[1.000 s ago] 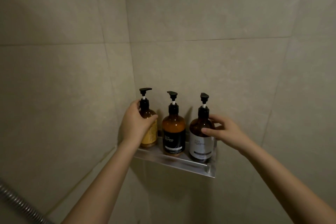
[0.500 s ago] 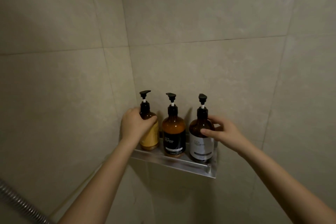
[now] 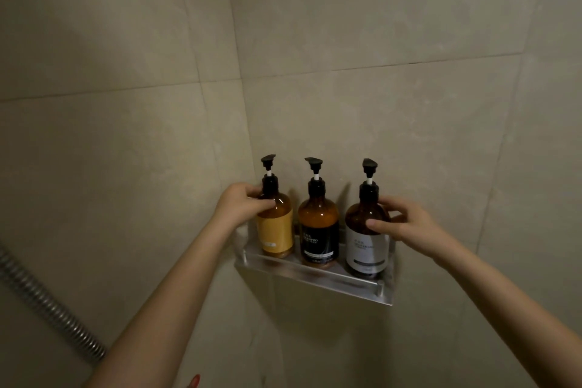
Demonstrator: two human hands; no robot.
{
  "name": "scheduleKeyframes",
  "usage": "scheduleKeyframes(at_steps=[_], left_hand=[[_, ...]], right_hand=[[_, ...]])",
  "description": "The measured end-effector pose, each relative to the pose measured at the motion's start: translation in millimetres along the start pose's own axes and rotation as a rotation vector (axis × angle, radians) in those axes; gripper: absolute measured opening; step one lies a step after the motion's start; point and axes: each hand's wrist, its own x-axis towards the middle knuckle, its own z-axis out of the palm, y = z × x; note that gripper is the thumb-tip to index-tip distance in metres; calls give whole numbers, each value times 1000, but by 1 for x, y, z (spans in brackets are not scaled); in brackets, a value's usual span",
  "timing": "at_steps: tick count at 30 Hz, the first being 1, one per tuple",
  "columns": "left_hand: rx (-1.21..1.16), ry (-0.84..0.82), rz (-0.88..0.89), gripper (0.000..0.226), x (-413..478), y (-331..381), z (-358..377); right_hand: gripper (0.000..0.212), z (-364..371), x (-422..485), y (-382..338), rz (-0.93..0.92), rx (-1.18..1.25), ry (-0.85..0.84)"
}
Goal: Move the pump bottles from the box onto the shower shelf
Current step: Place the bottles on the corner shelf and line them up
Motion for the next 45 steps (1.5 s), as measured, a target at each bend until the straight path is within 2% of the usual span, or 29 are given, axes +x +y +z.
scheduleKeyframes(at_steps=[3,6,12,14,19,26,45], left_hand=[[62,8,21,63,6,3,-2],[-7,-34,7,58,11,0,4],[85,103,42,60,6,0,14],[64,77,35,58,5,5,15],[-179,-3,-78,57,7,1,16],[-81,91,-74,63,10,-2,15],[-116,12,-67,56,7,-6,8]], right_hand=[[54,0,0,-1,5,-1,-4],[53,1,-2,-1,2,5,0],[57,1,-3,-2,3,-13,3],[55,1,-3,-2,-4,-14,1],[58,1,-3,-1,8,-11,-2],[56,1,-3,0,1,-24,-1],[52,-4,3,1,8,-26,-60]])
